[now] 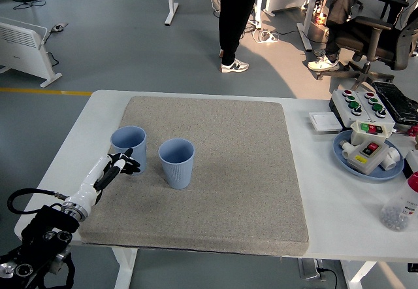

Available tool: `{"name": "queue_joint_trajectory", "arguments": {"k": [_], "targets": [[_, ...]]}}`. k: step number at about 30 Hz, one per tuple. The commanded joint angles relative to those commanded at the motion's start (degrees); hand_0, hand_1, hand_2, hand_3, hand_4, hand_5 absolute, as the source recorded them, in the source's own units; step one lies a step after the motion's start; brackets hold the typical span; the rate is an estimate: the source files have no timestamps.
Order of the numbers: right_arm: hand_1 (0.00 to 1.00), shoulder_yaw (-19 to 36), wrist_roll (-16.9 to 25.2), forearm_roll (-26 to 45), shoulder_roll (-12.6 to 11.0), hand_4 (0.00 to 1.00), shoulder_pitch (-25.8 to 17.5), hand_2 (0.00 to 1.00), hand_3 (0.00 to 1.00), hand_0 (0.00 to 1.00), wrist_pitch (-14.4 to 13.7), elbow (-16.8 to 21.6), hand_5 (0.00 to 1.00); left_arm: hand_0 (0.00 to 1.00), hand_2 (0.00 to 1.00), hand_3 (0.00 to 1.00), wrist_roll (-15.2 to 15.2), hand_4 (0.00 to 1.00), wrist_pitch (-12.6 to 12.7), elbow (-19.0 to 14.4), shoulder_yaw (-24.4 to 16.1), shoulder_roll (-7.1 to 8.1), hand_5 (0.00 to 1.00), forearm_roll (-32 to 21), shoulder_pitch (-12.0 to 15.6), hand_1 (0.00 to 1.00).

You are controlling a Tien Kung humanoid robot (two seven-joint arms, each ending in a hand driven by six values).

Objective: Push cup pick cup insert cup

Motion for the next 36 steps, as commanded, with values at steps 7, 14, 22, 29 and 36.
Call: {"name": "queue_joint_trajectory", "arguments": {"k": [7, 14, 22, 29, 36], "targets": [[0.546, -0.61, -0.08, 0.23, 0.02, 0.199, 0.02, 0.507, 0.601, 0.528, 0.09, 0.00, 0.998, 0.649, 0.476, 0.440, -0.78, 0.668, 0.42, 2.88, 2.43, -0.71, 0.998, -3.13, -2.45, 0.582], [0.546, -1.07, -0.14, 0.19, 0.06, 0.198, -0.08, 0.507, 0.601, 0.528, 0.14, 0.00, 0.998, 0.659, 0.473, 0.437, -1.33, 0.655, 0.70, 5.24, 5.37, -1.59, 0.998, -5.67, -4.29, 0.578], [0.546, -1.32, -0.18, -0.02, 0.13, 0.199, -0.08, 0.507, 0.600, 0.528, 0.18, 0.00, 0.998, 0.664, 0.471, 0.435, -2.48, 0.651, 1.37, 8.65, 9.44, -2.54, 0.998, -9.48, -7.16, 0.578], [0.546, -1.29, -0.17, -0.36, 0.16, 0.198, -0.05, 0.507, 0.600, 0.528, 0.23, 0.00, 0.998, 0.664, 0.470, 0.430, -3.21, 0.643, 1.76, 11.00, 11.92, -3.16, 0.998, -12.26, -8.88, 0.577], [0.546, -1.75, -0.14, -0.15, 0.24, 0.196, -0.07, 0.508, 0.600, 0.528, 0.24, 0.00, 0.998, 0.668, 0.469, 0.429, -3.68, 0.637, 2.13, 12.58, 13.53, -3.71, 0.998, -13.94, -10.07, 0.577]]}}
